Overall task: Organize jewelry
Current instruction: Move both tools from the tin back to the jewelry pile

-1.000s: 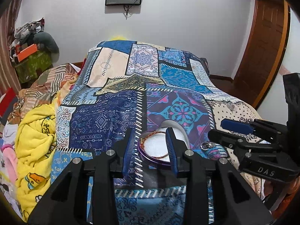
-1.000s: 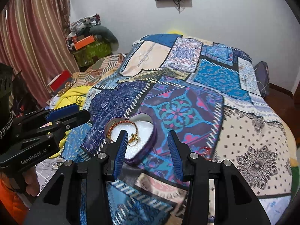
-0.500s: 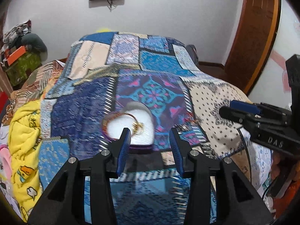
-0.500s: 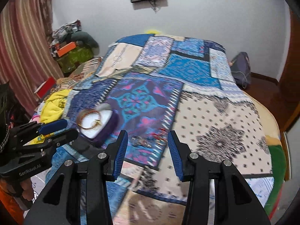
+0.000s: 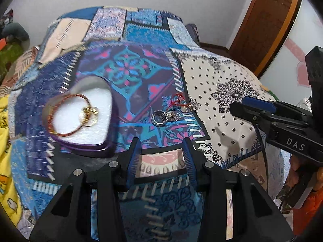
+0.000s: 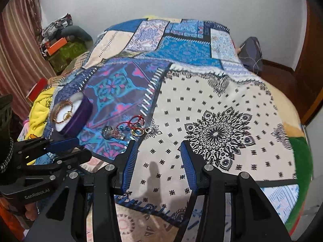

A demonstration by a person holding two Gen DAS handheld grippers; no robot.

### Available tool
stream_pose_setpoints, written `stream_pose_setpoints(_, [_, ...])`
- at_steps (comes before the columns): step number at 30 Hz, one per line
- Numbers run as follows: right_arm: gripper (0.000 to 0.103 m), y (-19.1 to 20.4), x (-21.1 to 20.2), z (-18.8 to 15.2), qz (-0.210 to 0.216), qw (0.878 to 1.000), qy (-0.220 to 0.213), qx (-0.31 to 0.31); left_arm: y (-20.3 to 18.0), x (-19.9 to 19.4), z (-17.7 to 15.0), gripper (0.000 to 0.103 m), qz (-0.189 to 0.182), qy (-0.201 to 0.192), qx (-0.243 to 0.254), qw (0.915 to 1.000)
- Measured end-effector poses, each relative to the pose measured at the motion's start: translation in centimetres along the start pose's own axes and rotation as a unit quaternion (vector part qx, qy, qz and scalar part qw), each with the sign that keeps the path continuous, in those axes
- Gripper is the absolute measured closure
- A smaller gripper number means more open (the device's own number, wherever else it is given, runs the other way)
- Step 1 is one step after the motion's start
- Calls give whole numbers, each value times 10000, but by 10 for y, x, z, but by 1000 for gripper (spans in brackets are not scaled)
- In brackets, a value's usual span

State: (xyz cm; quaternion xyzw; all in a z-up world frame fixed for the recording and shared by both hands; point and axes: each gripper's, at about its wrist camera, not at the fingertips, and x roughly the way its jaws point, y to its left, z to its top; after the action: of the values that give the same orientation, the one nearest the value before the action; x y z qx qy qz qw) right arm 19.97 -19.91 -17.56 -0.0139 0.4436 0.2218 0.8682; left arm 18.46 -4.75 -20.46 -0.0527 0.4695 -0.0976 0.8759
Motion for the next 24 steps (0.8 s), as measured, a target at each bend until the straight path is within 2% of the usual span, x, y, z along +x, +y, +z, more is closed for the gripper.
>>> stream_pose_setpoints(6, [63,-2,18,3,139,9997,146,-170,-1,21,5,62,-112,104,-96,9998])
stream_pose_setpoints(10, [63,0,35,4,430,9977,383,-348,2,29,10,79,-55,89,-163,9998])
stream_pose_setpoints(14, [63,2,47,4,417,9963,526,-529,7,33,14,87,34,44,-267,9996])
stream_pose_setpoints(20, [74,0,51,8,390,9955,546,-673,7,38,16,87,72,53,-214,9997])
stream_pose_setpoints(24, [76,1,52,10,428,9945,557,-772,6,43,20,87,79,64,-174,9998])
